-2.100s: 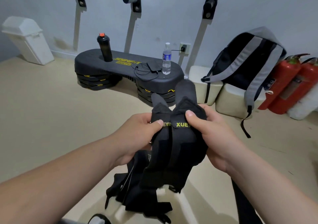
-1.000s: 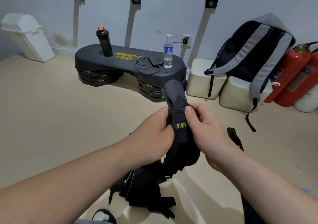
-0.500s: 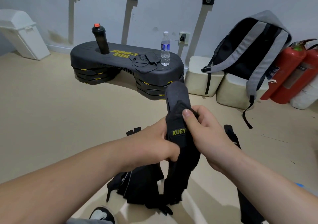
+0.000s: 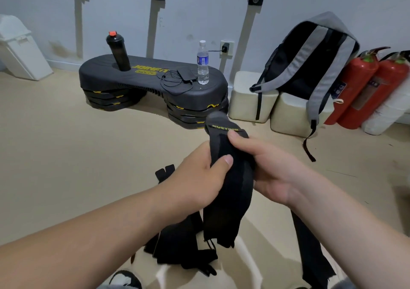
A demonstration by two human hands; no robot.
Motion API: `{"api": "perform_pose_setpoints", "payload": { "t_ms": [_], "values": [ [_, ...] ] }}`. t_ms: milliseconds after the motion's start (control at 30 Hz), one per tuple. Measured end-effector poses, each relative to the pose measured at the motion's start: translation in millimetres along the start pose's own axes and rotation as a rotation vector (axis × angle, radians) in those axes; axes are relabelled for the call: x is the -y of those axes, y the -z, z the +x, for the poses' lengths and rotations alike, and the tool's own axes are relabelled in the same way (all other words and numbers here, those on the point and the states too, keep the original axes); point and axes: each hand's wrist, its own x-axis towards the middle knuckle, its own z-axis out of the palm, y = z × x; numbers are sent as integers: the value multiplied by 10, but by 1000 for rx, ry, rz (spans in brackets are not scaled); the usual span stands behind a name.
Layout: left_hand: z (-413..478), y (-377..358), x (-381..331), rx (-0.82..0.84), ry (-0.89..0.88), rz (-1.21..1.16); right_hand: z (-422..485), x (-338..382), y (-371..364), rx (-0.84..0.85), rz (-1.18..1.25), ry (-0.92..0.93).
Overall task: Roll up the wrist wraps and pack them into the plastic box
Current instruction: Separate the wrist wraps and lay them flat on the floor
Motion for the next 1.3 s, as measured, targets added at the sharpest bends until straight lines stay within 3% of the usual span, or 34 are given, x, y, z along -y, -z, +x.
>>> {"api": "perform_pose_setpoints", "payload": {
  "t_ms": [200, 300, 400, 500, 600, 767, 967, 1133, 1300],
  "values": [
    [-80, -224, 108, 120, 88, -23, 84, -91, 52, -281, -26, 112],
    [-129, -233, 208, 215, 178, -31, 102, 17, 111, -395, 65, 182],
    [-87, -284, 351, 210, 259, -9, 169, 126, 274, -504, 221, 175],
    [21, -455, 459, 149, 260, -29, 219, 121, 474, -438, 267, 11],
    [187, -635, 560, 176, 318, -154, 243, -34, 624, -347, 66, -126],
    [343, -919, 906, 315, 513, -315, 364, -493, 971, -383, -112, -134],
    [422, -1098, 1518, 327, 682, -459, 754, -1012, 1310, -471, -182, -187],
    [526, -970, 1970, 446, 689, -316, 1312, -1349, 1462, -578, -134, -193],
    [836, -1069, 2239, 454, 706, -210, 1777, -1375, 1786, -583, -121, -153]
  ]
}}
